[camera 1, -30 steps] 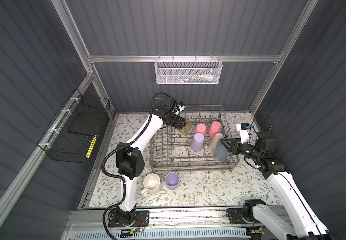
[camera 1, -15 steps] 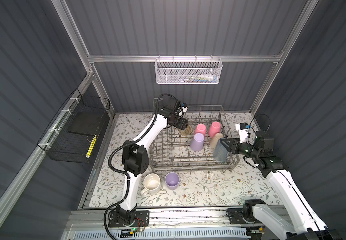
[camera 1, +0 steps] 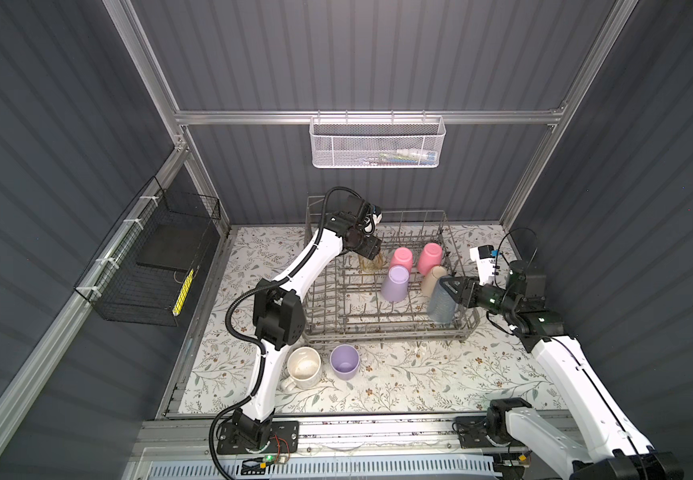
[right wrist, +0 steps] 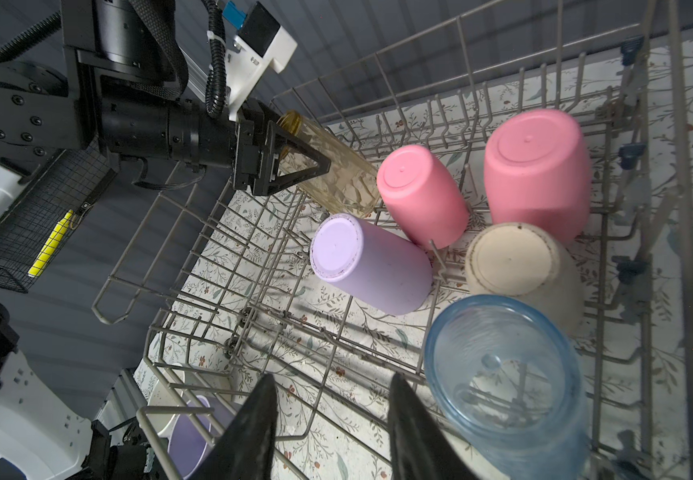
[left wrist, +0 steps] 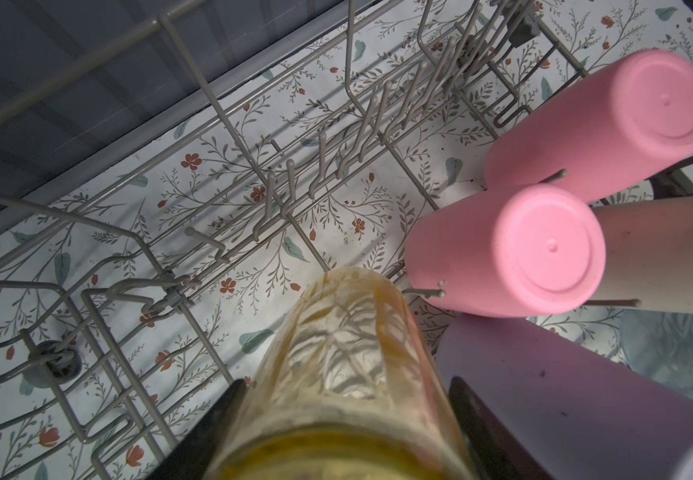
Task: Load the cups into the dish rack
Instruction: 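Lower the yellow cup mouth-down into the rack with the left gripper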
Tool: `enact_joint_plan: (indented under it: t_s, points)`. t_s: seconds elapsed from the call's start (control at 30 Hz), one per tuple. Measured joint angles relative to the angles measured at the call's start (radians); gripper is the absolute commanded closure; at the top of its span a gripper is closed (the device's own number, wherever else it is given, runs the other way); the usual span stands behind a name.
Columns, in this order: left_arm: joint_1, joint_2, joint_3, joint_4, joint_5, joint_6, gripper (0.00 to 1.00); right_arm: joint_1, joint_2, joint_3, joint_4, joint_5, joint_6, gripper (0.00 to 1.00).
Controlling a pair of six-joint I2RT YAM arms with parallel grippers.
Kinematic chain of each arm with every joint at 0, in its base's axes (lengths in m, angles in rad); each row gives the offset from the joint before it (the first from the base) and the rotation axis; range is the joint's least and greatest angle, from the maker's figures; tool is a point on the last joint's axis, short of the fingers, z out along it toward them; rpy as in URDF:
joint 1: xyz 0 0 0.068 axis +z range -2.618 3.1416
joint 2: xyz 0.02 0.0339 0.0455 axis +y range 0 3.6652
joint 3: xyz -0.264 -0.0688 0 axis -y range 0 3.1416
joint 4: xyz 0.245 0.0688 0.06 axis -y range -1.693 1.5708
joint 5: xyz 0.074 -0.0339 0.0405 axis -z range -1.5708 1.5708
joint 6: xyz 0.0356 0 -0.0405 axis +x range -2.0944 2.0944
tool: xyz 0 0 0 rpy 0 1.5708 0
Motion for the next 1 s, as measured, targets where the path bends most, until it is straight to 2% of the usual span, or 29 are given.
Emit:
enact_joint_plan:
  t_s: [0.9, 1.0]
  points:
    - [-0.037, 0.084, 0.044, 0.023, -0.071, 0.011, 0.95, -0.003, 0.027, 0.000, 0.019, -0.009, 0.000, 0.55]
    - [-0.037, 0.082, 0.031, 0.043, -0.076, 0.011, 0.91, -0.003, 0.027, 0.000, 0.020, -0.012, 0.000, 0.55]
